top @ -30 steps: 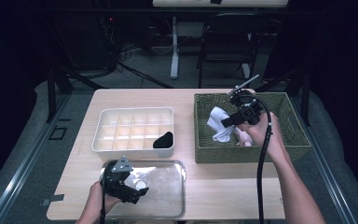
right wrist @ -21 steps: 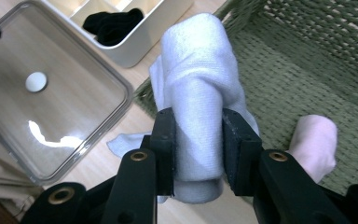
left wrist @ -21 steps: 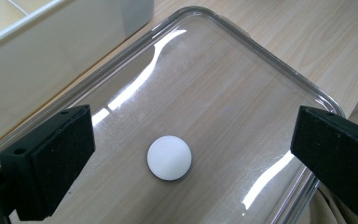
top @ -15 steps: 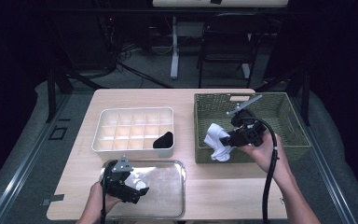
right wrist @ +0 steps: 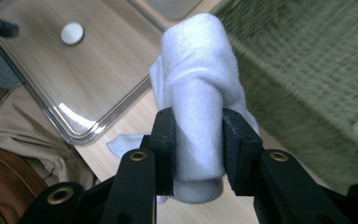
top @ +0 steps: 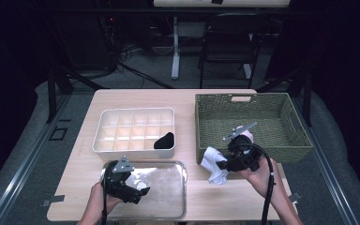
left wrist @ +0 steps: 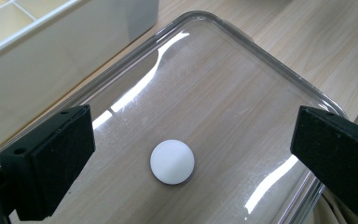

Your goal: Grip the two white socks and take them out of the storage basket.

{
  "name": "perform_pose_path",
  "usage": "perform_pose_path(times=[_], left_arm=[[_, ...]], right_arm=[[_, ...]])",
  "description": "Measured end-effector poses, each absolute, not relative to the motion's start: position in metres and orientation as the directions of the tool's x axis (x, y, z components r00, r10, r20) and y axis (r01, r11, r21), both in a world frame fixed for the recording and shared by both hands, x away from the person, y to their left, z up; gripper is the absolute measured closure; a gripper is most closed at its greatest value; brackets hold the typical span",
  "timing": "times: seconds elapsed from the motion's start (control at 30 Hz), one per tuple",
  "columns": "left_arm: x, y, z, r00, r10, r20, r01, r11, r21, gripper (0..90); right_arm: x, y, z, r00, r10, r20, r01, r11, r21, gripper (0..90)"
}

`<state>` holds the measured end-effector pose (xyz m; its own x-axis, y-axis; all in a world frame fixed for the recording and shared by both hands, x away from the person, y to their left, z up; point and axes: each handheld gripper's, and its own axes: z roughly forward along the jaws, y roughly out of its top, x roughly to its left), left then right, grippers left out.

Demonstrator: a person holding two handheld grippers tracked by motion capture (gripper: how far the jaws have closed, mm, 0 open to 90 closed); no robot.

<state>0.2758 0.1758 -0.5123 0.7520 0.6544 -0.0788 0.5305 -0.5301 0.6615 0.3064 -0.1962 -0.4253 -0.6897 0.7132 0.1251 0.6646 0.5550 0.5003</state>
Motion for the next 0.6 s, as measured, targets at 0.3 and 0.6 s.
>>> perform_pose_path(times=[0.3, 0.6], left_arm=[[0.277, 0.170, -0.513, 0.757, 0.649, -0.075, 0.525, -0.535, 0.662, 0.0], [0.279, 0.154, -0.515, 0.767, 0.638, -0.066, 0.512, -0.546, 0.663, 0.0]], right_arm=[[0.302, -0.185, -0.474, -0.673, 0.728, 0.131, 0.702, 0.573, 0.422, 67.3], [0.302, -0.187, -0.514, -0.608, 0.778, 0.156, 0.765, 0.523, 0.376, 56.2]])
